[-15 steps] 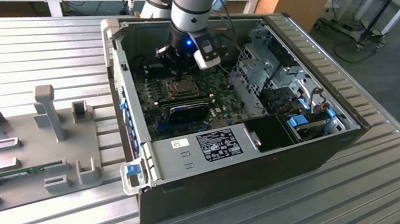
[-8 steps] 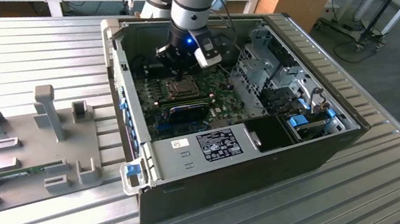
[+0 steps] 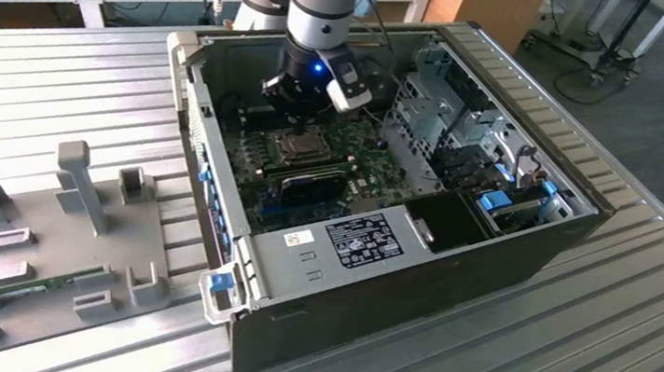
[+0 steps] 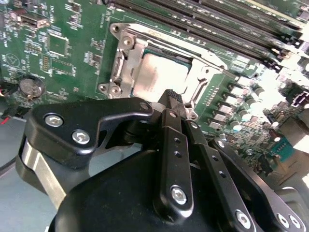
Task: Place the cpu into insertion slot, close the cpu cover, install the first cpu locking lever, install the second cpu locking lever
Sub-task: 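Install the first cpu locking lever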
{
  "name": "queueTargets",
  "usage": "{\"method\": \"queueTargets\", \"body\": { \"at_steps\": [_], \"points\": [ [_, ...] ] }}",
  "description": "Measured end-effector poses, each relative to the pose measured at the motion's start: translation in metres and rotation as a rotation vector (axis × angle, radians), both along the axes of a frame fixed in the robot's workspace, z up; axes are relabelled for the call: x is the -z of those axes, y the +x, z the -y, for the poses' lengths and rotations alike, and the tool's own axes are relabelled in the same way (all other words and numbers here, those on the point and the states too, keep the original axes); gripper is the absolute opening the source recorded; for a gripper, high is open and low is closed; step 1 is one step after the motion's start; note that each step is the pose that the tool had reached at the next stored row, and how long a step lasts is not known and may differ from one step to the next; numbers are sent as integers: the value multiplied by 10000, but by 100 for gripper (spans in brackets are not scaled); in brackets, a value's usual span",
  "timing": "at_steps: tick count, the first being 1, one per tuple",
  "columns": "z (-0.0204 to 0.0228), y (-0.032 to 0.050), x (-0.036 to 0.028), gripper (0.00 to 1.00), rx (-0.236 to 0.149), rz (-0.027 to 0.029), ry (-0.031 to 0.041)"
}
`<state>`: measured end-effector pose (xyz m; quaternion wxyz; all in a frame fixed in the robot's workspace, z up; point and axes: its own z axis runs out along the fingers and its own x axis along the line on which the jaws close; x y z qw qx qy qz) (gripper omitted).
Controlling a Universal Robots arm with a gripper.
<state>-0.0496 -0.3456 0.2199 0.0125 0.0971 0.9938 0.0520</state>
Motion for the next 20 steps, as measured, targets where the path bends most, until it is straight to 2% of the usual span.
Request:
{"method": "queueTargets", "body": {
  "at_steps": [4, 8, 11, 20],
  "points": [
    [1, 68, 0, 11, -135, 0, 0],
    [2, 107, 1, 11, -453, 1, 1],
    [2, 113, 3, 11, -802, -1, -1],
    [2, 114, 4, 11, -1026, 0, 0]
  ]
}}
